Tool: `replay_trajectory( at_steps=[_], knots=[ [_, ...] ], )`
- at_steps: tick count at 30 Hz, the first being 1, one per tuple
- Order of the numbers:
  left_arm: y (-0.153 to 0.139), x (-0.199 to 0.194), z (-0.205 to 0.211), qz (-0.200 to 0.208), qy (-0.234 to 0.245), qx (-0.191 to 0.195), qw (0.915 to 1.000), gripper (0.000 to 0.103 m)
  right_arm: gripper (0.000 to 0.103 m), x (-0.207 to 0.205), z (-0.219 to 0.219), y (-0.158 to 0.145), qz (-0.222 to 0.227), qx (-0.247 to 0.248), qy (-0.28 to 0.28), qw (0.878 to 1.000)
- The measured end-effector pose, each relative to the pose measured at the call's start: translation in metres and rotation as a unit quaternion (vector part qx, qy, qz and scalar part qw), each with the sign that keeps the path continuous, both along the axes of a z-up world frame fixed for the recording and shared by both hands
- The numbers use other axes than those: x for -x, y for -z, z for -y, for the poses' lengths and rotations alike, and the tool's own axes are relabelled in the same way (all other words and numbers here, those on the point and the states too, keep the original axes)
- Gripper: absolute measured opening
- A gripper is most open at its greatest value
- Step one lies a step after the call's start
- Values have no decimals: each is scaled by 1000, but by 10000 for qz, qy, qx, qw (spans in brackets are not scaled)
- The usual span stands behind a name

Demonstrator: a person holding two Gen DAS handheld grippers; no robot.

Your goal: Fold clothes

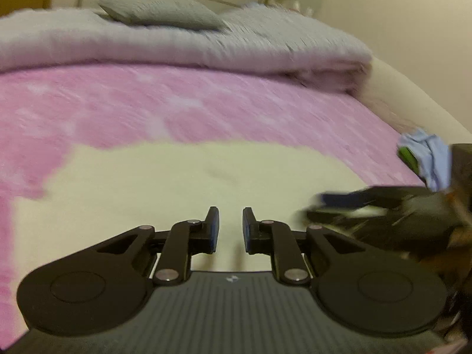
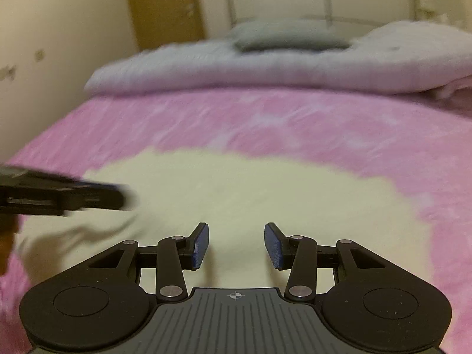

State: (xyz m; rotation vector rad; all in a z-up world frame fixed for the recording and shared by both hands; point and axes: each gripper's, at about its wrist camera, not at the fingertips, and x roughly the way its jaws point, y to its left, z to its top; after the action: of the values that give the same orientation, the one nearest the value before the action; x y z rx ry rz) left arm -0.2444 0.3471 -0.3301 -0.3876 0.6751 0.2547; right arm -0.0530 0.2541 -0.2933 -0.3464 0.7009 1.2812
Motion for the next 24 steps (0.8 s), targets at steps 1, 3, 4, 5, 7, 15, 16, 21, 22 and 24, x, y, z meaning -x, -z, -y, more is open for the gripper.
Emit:
replay_trajectory(
  at_steps=[1,3,4,5,7,15,16,21,22,24],
  knots=[
    [9,-9,4,-254,52,-146,9996,12,44,6,-8,12,28,175,-81,9998],
    [22,-11,4,-547,13,-612,9966,4,44,9,-9,18,532,303,-108,9981],
    [25,-6,-3,-541,-111,-523,9971,3,44,10,-10,21,783,366,-121,9962],
    [25,1,-12,-506,-274,-324,9978,3,44,1,-6,21,890,463,82,9949],
    [19,14,-27,-551,-563,-273,9965,3,44,-16,1,19,1104,655,487,9905],
    [-8,-16,-27,-158,19,-272,9995,4,44,-23,-11,1,515,15,109,9986],
    [-2,-26,-23,-241,227,-271,9991,6,44,-19,-21,4,479,2,-38,9988],
    [27,-38,-30,-713,230,-969,9925,6,44,-19,-49,30,867,396,-327,9949],
    [27,-29,-44,-730,-7,-910,9932,5,44,-28,-45,32,822,379,-221,9956],
    [26,-10,-69,-753,-405,-795,9932,3,44,-49,-34,34,734,393,59,9965]
  ],
)
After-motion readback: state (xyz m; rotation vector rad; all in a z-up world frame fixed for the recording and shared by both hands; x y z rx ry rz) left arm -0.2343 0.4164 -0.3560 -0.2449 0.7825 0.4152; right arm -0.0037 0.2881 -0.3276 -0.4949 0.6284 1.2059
